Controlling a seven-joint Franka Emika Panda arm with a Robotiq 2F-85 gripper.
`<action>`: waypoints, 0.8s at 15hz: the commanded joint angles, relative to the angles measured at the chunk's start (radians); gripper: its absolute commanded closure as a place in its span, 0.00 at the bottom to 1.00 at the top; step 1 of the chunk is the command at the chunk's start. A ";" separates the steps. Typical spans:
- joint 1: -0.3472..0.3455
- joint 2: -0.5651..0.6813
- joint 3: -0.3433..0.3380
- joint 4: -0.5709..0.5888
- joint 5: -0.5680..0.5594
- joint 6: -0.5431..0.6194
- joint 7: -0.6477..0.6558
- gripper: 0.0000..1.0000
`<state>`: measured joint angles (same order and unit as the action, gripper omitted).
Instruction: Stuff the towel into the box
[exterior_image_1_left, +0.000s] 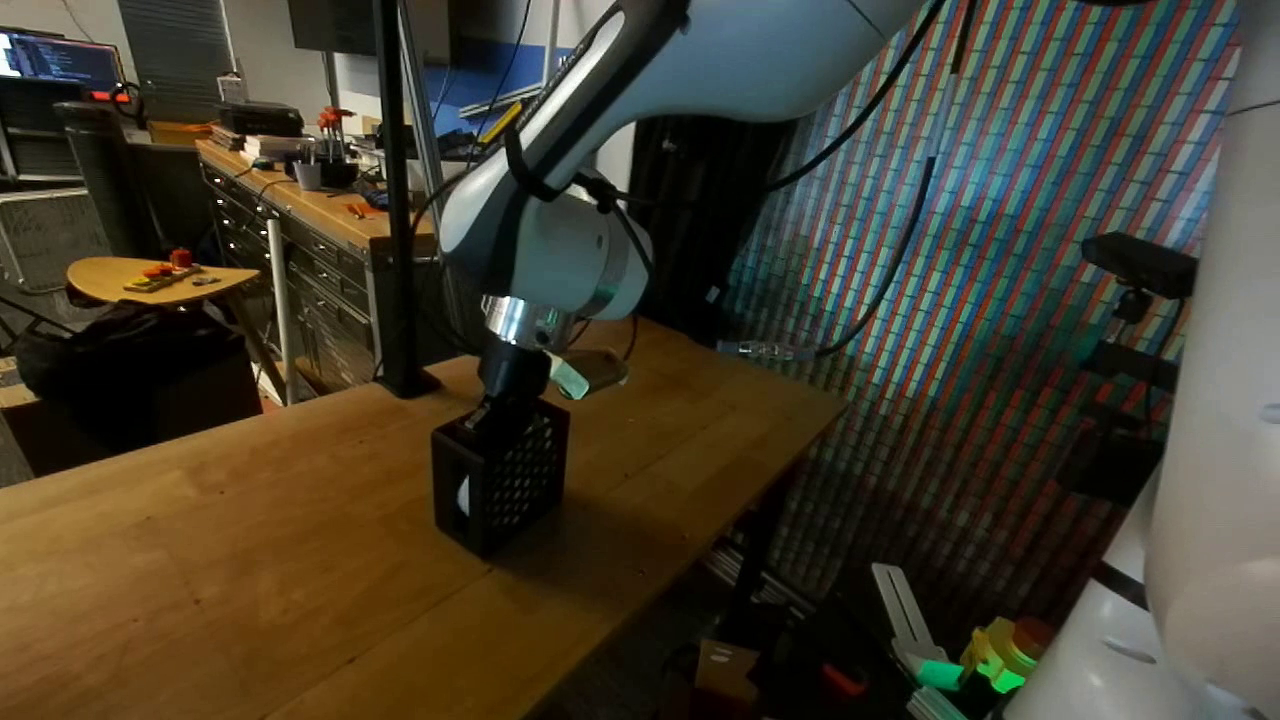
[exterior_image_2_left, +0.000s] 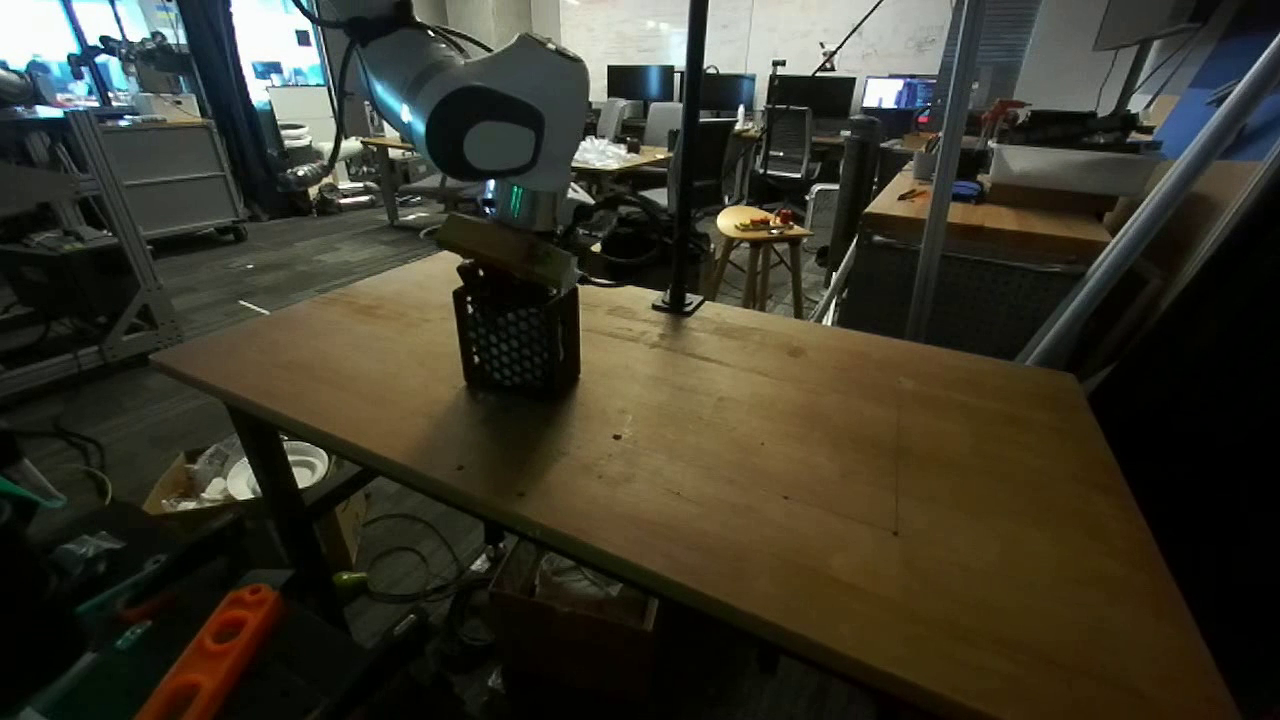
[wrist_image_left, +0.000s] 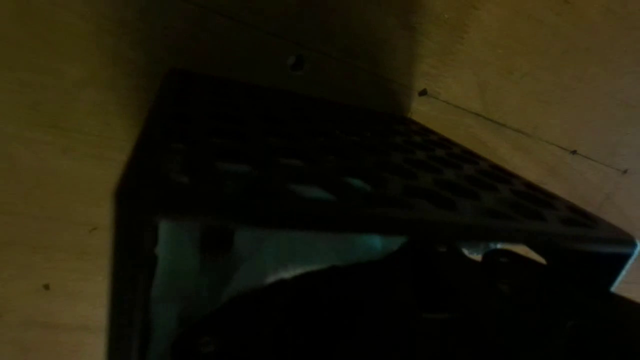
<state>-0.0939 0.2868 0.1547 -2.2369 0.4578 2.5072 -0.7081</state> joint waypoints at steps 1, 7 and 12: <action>-0.041 0.027 0.042 -0.021 0.136 0.031 -0.123 0.88; -0.028 0.034 0.026 -0.033 0.207 0.013 -0.189 0.88; 0.007 -0.020 -0.002 -0.056 0.120 0.010 -0.107 0.82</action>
<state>-0.1176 0.3114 0.1728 -2.2534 0.6323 2.5093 -0.8638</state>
